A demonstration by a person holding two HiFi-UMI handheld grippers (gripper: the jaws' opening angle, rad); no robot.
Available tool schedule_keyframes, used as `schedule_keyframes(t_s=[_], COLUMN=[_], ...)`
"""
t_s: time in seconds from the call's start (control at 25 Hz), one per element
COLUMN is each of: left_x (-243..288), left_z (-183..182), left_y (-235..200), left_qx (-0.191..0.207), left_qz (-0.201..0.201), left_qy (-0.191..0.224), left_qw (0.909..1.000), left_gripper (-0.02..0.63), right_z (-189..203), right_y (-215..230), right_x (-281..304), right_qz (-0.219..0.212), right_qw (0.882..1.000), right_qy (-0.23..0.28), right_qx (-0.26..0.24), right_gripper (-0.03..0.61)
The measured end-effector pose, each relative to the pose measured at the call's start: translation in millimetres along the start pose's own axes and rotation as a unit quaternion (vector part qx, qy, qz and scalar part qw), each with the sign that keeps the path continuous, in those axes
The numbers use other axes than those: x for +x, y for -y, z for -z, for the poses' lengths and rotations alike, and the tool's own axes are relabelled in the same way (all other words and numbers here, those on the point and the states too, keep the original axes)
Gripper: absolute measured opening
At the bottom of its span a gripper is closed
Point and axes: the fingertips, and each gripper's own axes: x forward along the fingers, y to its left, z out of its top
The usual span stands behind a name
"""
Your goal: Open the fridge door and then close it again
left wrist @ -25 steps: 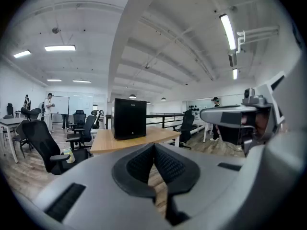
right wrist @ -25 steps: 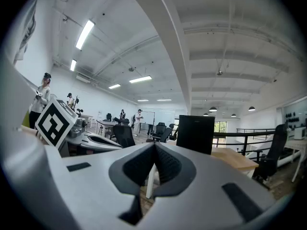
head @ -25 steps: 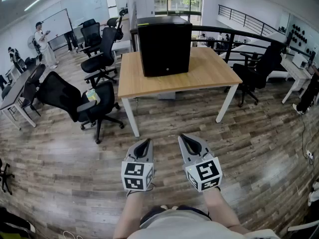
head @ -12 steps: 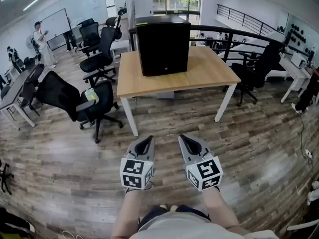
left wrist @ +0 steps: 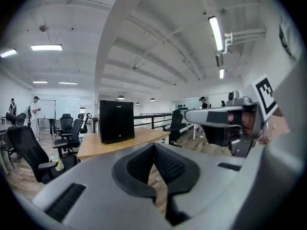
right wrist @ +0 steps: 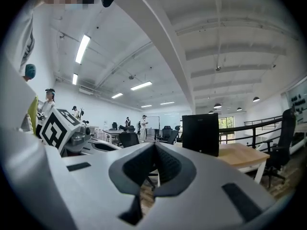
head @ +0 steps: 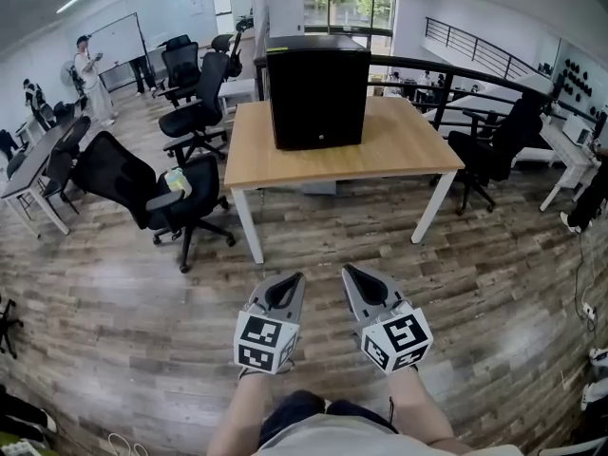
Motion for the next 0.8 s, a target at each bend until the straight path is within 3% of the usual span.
schedule_keyframes(t_s=[0.4,0.8], left_x=[38.0,141.5], left_z=[8.1,-29.2], left_y=[-35.6,-170.7], left_qx=[-0.035,-0.017], left_qz=[-0.031,-0.007], left_qy=[0.003,0.025], left_qw=[0.9989,0.9995], left_gripper=[0.005,0.005], right_z=[22.1,12.6], right_y=[36.6,91.6], right_x=[31.4,189.3], right_qz=[0.014,0.037], right_qw=[1.000,0.999], right_qy=[-0.017,-0.011], right_qx=[-0.003,-0.026], right_gripper=[-0.003,-0.003])
